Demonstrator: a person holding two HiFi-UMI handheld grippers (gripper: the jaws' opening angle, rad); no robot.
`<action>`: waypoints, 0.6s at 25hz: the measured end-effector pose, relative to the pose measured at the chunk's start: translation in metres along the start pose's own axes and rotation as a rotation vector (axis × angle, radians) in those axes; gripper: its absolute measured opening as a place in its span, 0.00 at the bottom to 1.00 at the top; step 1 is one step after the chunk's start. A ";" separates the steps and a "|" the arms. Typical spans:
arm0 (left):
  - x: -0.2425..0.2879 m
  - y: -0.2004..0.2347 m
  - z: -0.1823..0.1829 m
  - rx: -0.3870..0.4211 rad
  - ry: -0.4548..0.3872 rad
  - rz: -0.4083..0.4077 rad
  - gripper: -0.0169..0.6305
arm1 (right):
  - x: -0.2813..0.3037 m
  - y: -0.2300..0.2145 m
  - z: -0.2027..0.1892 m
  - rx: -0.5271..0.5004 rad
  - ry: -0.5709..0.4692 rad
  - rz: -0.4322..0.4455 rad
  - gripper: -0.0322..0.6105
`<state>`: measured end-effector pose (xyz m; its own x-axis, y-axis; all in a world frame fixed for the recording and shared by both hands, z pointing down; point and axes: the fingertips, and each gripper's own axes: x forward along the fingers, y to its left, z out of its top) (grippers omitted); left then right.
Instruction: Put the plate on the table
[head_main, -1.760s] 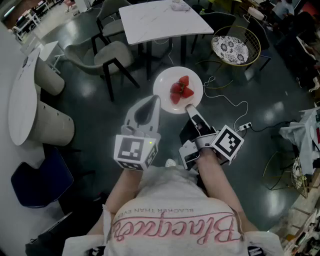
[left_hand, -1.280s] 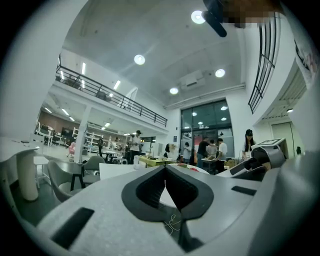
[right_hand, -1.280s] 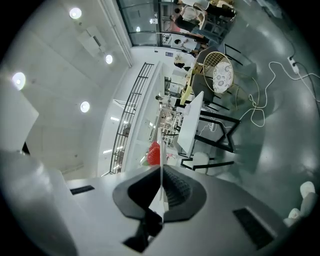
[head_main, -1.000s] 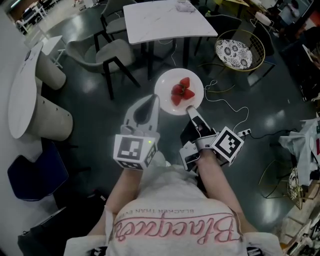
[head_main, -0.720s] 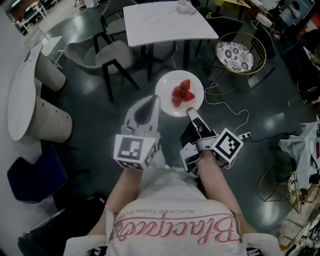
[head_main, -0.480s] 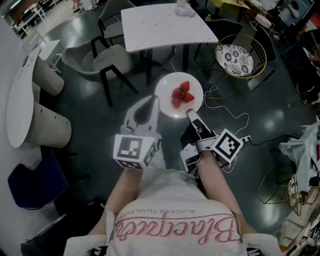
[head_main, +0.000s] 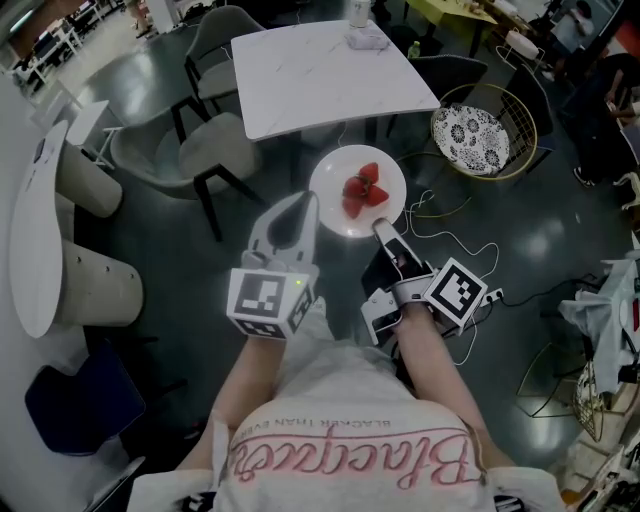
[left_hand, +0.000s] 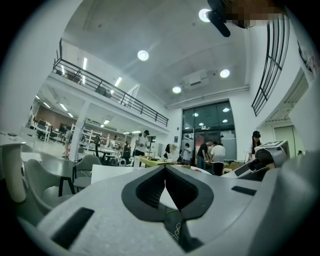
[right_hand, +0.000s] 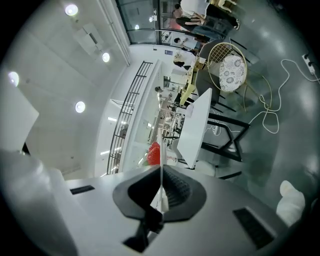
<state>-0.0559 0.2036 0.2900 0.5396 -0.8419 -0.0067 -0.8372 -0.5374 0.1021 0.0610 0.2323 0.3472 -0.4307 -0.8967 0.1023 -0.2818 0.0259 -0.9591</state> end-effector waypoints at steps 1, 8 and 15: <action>0.016 0.014 0.002 -0.001 0.003 -0.004 0.03 | 0.020 0.002 0.006 0.001 -0.003 -0.001 0.06; 0.034 0.029 0.000 0.017 -0.006 -0.016 0.03 | 0.044 -0.002 0.014 -0.006 -0.014 0.015 0.06; 0.074 0.066 0.000 0.012 0.004 -0.029 0.03 | 0.092 -0.004 0.027 -0.009 -0.024 -0.002 0.06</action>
<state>-0.0718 0.1059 0.2963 0.5644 -0.8255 -0.0054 -0.8219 -0.5625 0.0899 0.0456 0.1373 0.3531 -0.4093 -0.9072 0.0972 -0.2905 0.0286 -0.9564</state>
